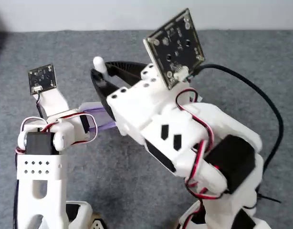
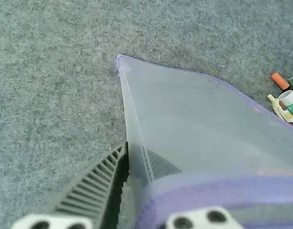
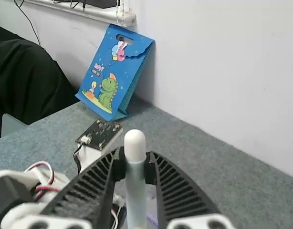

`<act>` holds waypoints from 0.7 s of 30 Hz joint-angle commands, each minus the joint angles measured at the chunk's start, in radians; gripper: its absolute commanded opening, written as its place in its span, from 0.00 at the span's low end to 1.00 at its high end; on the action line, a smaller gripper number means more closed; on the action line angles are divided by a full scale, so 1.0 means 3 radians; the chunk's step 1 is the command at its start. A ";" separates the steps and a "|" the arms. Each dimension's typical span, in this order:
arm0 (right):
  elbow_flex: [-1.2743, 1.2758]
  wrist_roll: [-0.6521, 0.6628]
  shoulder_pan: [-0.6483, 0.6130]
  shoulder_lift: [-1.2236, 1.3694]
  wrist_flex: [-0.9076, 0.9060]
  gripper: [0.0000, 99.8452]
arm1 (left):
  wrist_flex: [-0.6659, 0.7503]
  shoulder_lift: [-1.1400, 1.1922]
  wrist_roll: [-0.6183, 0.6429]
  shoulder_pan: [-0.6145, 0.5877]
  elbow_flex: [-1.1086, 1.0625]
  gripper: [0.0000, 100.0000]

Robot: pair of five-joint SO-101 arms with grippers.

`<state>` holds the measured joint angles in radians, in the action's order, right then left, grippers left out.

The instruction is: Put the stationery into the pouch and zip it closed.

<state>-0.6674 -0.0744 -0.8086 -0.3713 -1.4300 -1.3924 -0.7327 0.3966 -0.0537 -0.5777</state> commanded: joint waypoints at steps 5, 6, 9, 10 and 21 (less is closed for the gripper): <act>-0.0015 -0.0031 0.0028 -0.0463 -0.0657 0.01 | -0.0010 0.0000 0.0046 0.0026 -0.0018 0.01; -0.0015 -0.0026 0.0028 -0.0514 -0.0734 0.01 | -0.0010 0.0000 0.0046 0.0026 -0.0038 0.01; -0.0015 -0.0026 0.0043 -0.0580 -0.0877 0.01 | -0.0010 -0.0005 0.0051 0.0026 -0.0064 0.01; -0.0015 -0.0026 0.0043 -0.0586 -0.0898 0.01 | -0.0010 -0.0005 0.0056 0.0026 -0.0064 0.01; 0.0696 0.0113 0.0028 -0.1430 -0.1215 0.01 | 0.0000 -0.0005 0.0164 0.0026 -0.0064 0.01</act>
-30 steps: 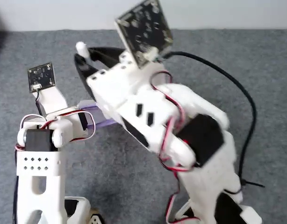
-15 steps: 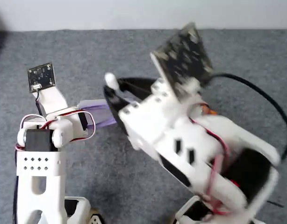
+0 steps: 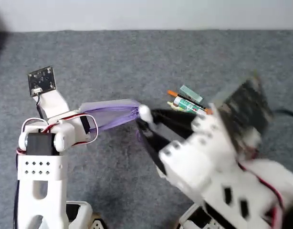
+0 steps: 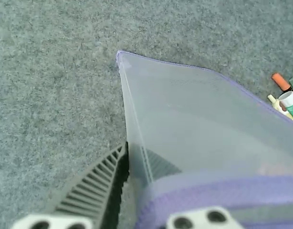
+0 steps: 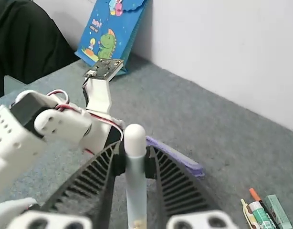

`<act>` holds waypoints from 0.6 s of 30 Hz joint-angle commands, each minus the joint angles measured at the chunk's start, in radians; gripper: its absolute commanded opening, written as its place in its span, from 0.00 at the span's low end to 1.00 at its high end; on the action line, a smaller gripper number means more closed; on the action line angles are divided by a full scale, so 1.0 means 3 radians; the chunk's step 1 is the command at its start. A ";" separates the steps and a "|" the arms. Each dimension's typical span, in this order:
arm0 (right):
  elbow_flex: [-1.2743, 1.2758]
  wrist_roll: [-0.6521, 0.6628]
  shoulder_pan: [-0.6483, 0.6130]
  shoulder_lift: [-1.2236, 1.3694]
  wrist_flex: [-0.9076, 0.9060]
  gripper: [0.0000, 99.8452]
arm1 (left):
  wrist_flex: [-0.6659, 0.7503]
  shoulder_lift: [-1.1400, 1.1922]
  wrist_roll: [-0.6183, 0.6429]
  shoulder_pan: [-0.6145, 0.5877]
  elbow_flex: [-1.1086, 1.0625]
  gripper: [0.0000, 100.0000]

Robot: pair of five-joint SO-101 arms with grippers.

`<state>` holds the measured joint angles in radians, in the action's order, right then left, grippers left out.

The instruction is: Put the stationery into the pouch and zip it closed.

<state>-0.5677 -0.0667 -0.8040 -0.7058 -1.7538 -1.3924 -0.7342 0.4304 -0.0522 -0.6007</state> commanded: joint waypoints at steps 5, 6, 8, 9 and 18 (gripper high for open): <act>0.1335 0.0148 0.0028 -0.0928 0.0473 0.01 | 0.0005 0.0000 0.0051 0.0020 0.0023 0.01; 0.1529 0.0184 0.0028 -0.1000 0.0729 0.01 | 0.0005 0.0000 0.0051 0.0020 0.0018 0.01; 0.1903 0.0251 0.0028 -0.1097 0.1281 0.01 | 0.0005 0.0005 0.0051 0.0020 0.0008 0.01; 0.2082 0.0271 0.0028 -0.1128 0.1573 0.01 | 0.0005 0.0005 0.0051 0.0020 0.0008 0.01; 0.3442 0.0322 0.0008 -0.1143 0.4079 0.01 | 0.0000 0.0005 0.0051 0.0020 0.0008 0.01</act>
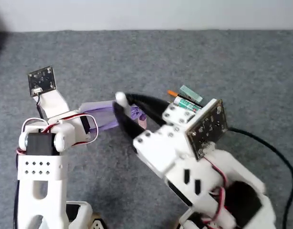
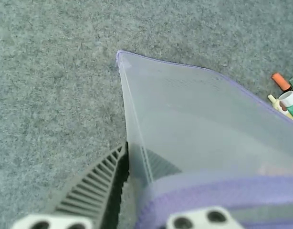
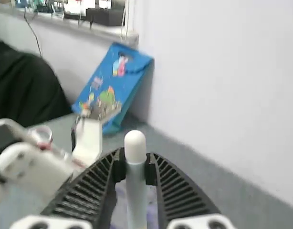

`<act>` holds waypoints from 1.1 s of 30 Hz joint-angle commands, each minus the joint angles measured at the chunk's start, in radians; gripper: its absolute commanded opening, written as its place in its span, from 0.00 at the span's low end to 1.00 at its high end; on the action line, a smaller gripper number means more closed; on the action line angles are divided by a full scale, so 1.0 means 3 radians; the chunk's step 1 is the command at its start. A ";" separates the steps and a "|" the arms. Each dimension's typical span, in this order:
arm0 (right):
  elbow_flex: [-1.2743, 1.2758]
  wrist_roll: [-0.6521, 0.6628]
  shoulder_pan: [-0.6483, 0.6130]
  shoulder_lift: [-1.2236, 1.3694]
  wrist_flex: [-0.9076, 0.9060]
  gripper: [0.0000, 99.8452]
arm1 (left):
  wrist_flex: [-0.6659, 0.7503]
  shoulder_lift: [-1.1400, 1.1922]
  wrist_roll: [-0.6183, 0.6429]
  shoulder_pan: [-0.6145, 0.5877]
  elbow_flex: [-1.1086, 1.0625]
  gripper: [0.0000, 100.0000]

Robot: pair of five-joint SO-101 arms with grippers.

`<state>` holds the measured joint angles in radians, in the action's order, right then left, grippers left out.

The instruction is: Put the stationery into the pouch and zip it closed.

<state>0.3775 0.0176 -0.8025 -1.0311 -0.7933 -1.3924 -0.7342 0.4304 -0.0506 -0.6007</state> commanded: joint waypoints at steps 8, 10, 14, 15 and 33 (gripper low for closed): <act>0.1176 0.0629 -0.0345 -0.0059 0.2222 0.01 | -0.0005 0.0000 0.0051 0.0015 0.0023 0.01; 0.1320 0.0629 -0.0391 -0.0059 0.2263 0.01 | -0.0005 0.0000 0.0051 0.0015 0.0023 0.01; 0.1626 0.0650 -0.0376 -0.0059 0.2330 0.01 | -0.0010 0.0000 0.0051 0.0015 0.0023 0.01; 0.1688 0.0650 -0.0371 -0.0059 0.2335 0.01 | -0.0010 0.0000 0.0051 0.0015 0.0023 0.01; 0.1089 0.0568 0.0391 -0.0054 0.0979 0.11 | -0.0015 0.0000 0.0056 0.0000 0.0008 0.01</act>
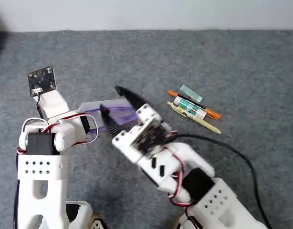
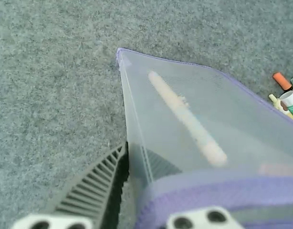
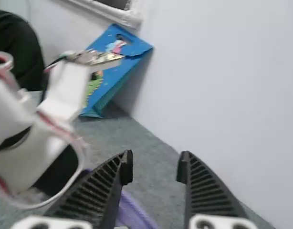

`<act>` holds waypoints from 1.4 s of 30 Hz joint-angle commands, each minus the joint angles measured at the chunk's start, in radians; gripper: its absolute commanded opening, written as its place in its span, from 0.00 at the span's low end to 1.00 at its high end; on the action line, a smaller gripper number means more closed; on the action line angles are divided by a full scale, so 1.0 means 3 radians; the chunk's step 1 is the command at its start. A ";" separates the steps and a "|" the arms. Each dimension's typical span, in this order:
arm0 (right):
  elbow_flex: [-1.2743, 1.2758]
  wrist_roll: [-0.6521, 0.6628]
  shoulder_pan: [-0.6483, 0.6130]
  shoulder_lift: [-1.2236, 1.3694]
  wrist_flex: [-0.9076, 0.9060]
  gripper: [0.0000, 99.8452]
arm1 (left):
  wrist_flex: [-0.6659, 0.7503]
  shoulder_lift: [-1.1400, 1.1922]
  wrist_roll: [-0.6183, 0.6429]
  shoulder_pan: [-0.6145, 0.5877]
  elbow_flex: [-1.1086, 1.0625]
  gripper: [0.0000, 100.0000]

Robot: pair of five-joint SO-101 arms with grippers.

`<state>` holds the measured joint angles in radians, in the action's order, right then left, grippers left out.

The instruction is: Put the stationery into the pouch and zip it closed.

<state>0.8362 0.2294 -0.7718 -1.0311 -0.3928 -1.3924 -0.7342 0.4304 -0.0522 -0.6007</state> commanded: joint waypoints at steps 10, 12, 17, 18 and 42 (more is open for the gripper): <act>-0.0573 -0.0148 0.1614 0.0043 -0.1348 0.09 | -0.0015 0.0000 0.0056 0.0015 0.0008 0.01; -0.0568 -0.0148 0.1798 0.0248 -0.1542 0.09 | -0.0015 -0.0005 0.0056 0.0015 0.0008 0.01; -0.0701 -0.0138 0.2084 0.1107 -0.1752 0.09 | -0.0020 -0.0010 0.0056 0.0015 0.0003 0.01; -0.0803 -0.0133 0.2084 0.1317 -0.1818 0.09 | -0.0041 -0.0015 0.0056 0.0015 -0.0003 0.01; -0.4204 0.0486 0.1961 0.5230 -0.3214 0.09 | -0.0061 -0.0015 0.0051 0.0010 -0.0013 0.01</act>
<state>-0.3191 0.3552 -0.1672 0.5186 -1.3318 -1.4016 -0.7342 0.4335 -0.0522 -0.6068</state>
